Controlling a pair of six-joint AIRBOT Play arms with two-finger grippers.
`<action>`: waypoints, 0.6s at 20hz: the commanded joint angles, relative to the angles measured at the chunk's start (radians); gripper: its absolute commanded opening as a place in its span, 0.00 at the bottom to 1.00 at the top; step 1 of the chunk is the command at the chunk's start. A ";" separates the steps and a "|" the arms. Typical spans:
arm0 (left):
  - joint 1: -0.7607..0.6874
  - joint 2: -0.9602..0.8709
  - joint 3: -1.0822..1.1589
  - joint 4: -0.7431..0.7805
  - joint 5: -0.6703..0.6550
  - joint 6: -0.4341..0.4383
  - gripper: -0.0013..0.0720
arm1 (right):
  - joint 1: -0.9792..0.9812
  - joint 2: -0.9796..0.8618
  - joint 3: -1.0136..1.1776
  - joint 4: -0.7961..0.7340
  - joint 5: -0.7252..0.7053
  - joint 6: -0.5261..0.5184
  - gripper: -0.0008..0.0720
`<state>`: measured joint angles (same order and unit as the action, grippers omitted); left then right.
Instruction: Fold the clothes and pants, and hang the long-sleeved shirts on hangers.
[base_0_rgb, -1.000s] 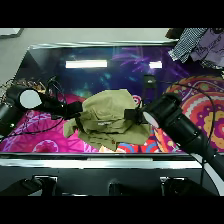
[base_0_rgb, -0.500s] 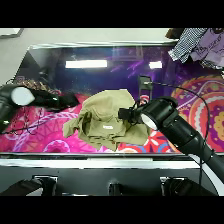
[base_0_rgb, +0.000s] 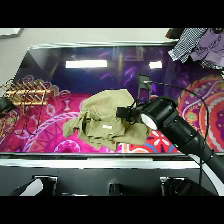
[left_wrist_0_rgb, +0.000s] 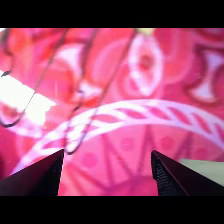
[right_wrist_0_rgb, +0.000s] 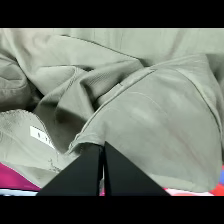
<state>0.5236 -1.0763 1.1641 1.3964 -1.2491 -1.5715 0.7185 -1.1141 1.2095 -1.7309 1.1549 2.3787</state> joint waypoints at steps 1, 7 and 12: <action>0.113 -0.040 -0.066 0.022 0.027 0.201 0.85 | 0.001 -0.001 0.000 0.003 -0.002 0.001 0.05; 0.109 -0.127 -0.229 0.021 0.264 0.378 0.85 | 0.001 -0.001 0.000 -0.009 0.019 0.001 0.05; 0.078 -0.208 -0.243 0.018 0.304 0.429 0.85 | 0.001 -0.001 0.000 -0.009 0.048 0.002 0.05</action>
<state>0.6174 -1.2419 0.9371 1.4158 -0.9863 -1.1980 0.7185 -1.1141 1.2095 -1.7386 1.1896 2.3806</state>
